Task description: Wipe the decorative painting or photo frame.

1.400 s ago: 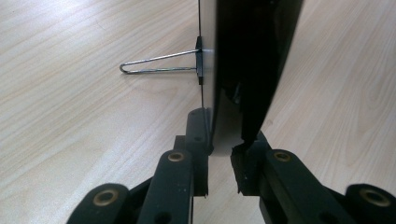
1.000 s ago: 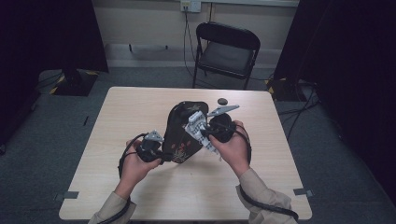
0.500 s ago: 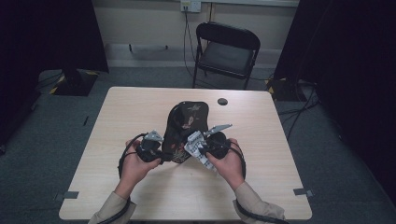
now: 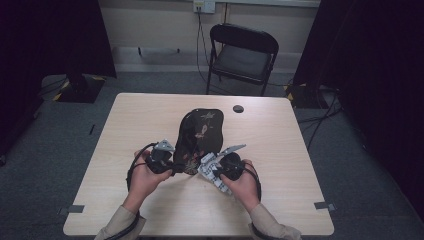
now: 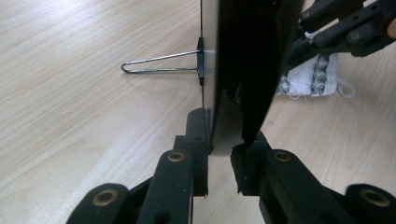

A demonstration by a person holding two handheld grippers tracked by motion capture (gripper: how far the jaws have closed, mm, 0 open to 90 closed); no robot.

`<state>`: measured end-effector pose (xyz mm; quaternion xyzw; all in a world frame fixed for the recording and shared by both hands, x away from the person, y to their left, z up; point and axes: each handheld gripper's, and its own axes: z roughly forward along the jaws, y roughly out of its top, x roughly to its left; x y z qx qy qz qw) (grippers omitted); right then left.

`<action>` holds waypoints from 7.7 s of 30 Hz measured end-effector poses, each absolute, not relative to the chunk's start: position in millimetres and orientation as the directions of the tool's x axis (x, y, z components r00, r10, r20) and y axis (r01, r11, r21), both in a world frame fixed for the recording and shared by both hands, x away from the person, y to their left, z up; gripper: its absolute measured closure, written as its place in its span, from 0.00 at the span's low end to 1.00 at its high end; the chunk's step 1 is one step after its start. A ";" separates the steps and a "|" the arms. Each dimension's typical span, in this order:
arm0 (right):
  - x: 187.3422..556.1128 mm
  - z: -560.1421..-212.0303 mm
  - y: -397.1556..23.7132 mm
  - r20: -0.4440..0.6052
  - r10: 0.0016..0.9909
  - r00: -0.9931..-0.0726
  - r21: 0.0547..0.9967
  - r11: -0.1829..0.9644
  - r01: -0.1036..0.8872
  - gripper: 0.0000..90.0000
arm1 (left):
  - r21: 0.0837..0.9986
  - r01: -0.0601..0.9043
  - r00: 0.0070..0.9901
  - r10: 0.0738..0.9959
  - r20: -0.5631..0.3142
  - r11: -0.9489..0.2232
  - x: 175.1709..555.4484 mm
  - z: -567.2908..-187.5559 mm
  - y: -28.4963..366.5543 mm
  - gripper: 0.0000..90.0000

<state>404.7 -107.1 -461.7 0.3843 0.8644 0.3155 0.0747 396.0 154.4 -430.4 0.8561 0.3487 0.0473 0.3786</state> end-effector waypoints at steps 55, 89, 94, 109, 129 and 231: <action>413.5 -403.9 -102.2 0.054 0.712 -0.700 0.679 0.488 0.549 0.90 | 0.680 0.561 0.753 0.632 -0.183 -0.472 396.3 -430.3 154.5 0.87; 402.1 -401.6 -114.4 0.076 0.707 -0.703 0.694 0.469 0.546 0.90 | 0.678 0.562 0.752 0.633 -0.182 -0.474 396.0 -429.9 154.3 0.87; 406.6 -366.0 -117.0 0.040 0.713 -0.700 0.736 0.453 0.503 0.90 | 0.675 0.563 0.754 0.632 -0.182 -0.477 396.0 -429.7 154.4 0.87; 421.4 -330.7 -95.8 0.004 0.705 -0.709 0.762 0.458 0.459 0.90 | 0.673 0.562 0.757 0.627 -0.183 -0.482 396.5 -429.4 154.6 0.87; 403.7 -435.0 -98.7 0.095 0.705 -0.702 0.660 0.484 0.575 0.90 | 0.673 0.560 0.758 0.627 -0.179 -0.484 396.2 -429.3 154.4 0.87; 407.1 -325.0 -88.6 0.003 0.672 -0.740 0.784 0.458 0.419 0.90 | 0.670 0.569 0.751 0.632 -0.188 -0.477 396.5 -429.3 155.5 0.87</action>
